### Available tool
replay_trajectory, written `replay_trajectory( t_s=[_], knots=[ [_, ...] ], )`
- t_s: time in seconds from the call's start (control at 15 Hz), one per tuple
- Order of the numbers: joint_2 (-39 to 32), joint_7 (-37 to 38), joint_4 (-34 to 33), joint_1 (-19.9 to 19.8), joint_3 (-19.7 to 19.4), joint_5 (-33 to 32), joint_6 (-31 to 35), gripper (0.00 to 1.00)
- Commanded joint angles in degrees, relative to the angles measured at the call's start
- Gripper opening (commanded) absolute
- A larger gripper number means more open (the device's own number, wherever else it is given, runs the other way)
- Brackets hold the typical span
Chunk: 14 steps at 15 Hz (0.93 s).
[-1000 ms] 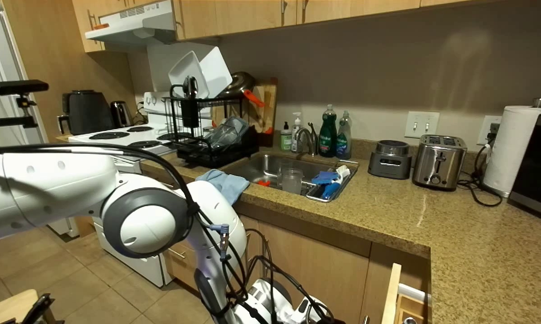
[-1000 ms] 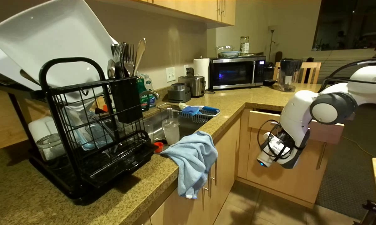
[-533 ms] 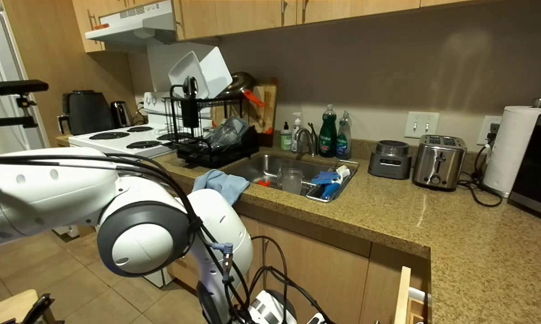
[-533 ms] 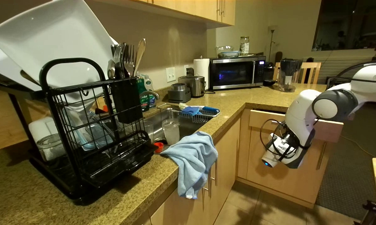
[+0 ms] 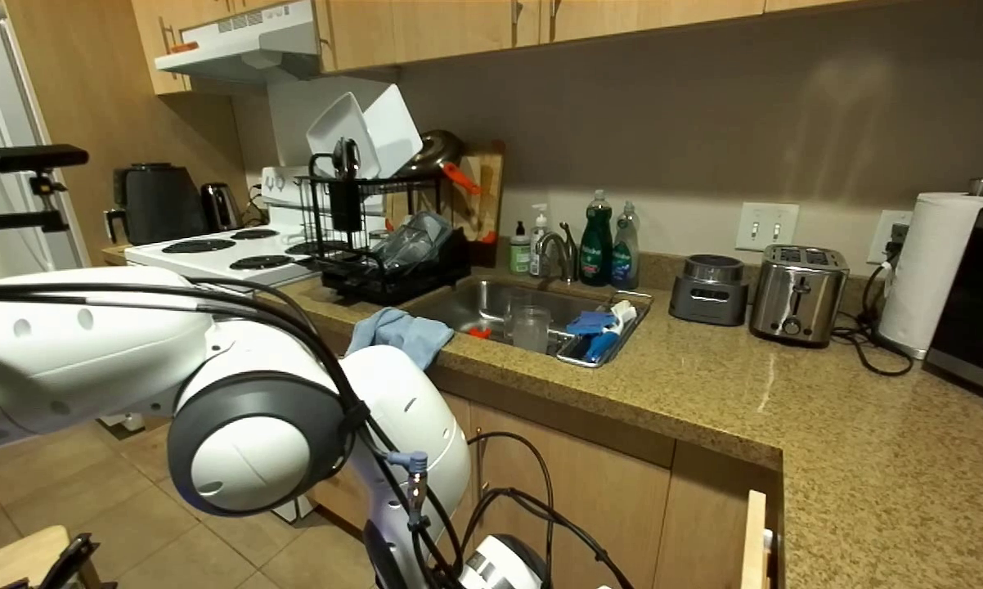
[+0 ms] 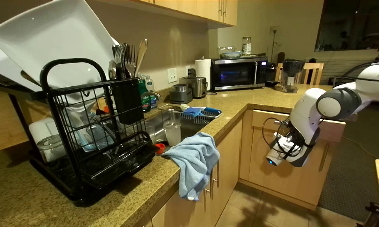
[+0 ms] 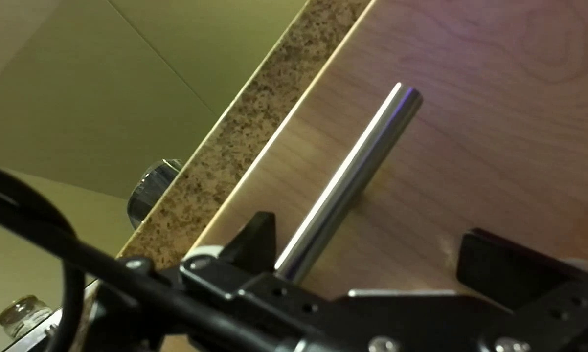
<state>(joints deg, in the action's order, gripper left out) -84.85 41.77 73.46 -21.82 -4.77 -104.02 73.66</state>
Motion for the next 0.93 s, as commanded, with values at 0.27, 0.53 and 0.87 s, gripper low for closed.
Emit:
replay_trajectory(
  t_s=[0.27, 0.53, 0.87],
  knots=[
    [0.9, -9.5, 1.2, -1.8, -1.1, 4.1, 6.2, 1.0],
    [-0.1, -13.6, -1.0, -5.1, 2.5, 1.6, 4.1, 1.0],
    [0.6, -10.9, -0.8, -5.5, 2.1, -0.1, 2.0, 1.0]
  ],
)
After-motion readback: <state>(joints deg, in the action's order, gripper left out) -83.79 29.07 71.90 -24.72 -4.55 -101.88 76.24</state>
